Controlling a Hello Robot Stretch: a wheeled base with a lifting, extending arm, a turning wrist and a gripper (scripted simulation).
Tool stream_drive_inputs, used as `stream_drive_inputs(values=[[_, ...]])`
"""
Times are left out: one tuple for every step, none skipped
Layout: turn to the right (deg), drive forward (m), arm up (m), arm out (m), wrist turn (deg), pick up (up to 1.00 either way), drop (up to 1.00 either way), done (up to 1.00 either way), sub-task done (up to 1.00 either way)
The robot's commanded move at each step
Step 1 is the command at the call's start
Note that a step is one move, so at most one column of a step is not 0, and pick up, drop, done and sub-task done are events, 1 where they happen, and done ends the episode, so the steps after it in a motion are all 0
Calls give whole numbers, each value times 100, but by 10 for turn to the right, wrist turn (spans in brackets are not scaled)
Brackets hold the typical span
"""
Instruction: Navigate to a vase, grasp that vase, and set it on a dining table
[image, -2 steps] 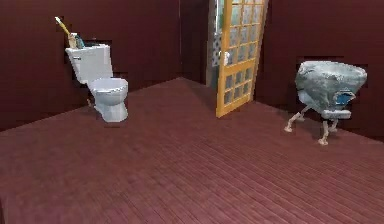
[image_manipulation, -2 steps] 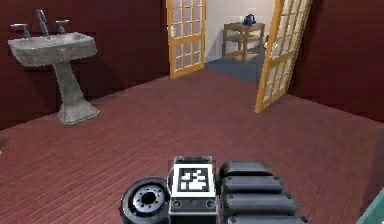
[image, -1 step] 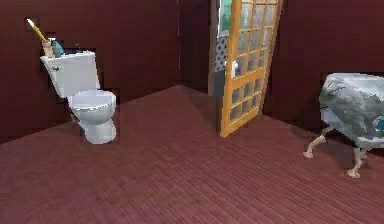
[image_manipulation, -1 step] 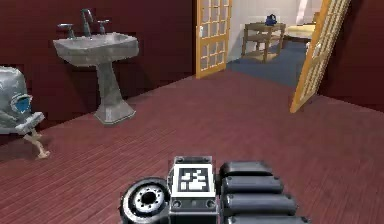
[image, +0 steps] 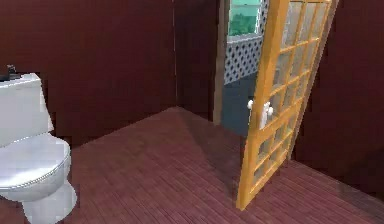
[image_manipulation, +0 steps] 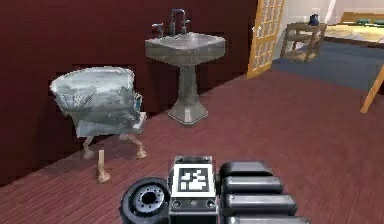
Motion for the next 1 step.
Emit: stream_drive_inputs(values=[[0,80,0,0,0,0,0,0,0]])
